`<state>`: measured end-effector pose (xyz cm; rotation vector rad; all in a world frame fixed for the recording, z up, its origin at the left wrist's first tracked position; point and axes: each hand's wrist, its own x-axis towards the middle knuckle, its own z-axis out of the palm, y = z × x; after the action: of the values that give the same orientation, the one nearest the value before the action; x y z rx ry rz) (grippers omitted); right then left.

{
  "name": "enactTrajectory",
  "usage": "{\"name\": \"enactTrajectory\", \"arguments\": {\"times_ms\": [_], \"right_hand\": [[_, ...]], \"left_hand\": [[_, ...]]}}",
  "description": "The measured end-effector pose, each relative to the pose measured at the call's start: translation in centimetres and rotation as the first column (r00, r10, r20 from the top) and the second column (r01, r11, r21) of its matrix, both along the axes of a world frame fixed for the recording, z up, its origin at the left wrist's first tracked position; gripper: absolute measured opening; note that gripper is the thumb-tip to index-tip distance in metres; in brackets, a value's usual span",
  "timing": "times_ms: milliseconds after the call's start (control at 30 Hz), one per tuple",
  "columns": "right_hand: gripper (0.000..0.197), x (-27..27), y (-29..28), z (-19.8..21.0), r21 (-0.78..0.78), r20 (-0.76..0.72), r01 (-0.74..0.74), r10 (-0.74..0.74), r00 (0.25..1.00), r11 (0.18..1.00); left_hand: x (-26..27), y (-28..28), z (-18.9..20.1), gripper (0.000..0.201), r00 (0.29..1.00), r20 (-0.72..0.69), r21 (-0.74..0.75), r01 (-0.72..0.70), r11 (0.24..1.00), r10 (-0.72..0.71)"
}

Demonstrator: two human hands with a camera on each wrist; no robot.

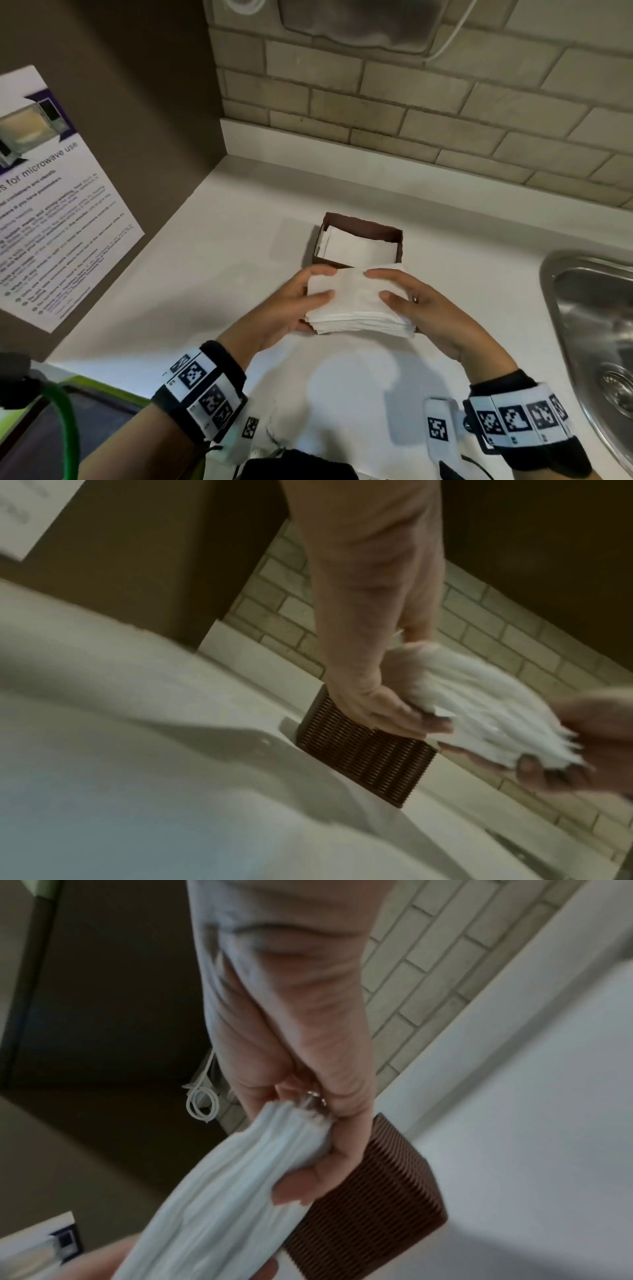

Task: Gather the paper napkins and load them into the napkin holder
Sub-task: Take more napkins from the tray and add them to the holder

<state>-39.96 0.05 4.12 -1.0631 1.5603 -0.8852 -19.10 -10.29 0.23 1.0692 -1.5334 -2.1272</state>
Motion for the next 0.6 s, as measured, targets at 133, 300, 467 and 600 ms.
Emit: {"name": "enactTrajectory", "arguments": {"times_ms": [133, 300, 467, 600], "right_hand": [[0.042, -0.6, -0.5, 0.3, 0.011, -0.007, 0.011, -0.011, 1.0, 1.0], [0.044, -1.1, -0.8, -0.2, -0.054, -0.054, 0.065, -0.068, 0.996, 0.996], [0.044, -1.6, -2.0, 1.0, -0.107, -0.15, 0.124, -0.139, 0.979, 0.987], [0.043, -2.4, -5.1, 2.5, -0.185, -0.259, 0.198, -0.242, 0.935, 0.963]], "left_hand": [[-0.5, -1.0, -0.3, 0.026, 0.997, 0.077, -0.136, 0.041, 0.99, -0.03], [-1.0, -2.0, -0.4, 0.032, 0.999, 0.035, -0.182, 0.026, 0.983, -0.02], [-2.5, -3.9, 0.9, 0.032, 0.999, -0.013, -0.275, -0.041, 0.961, 0.039], [-4.6, -7.1, 2.7, 0.036, 0.994, -0.033, -0.279, -0.112, 0.954, 0.107]]}}
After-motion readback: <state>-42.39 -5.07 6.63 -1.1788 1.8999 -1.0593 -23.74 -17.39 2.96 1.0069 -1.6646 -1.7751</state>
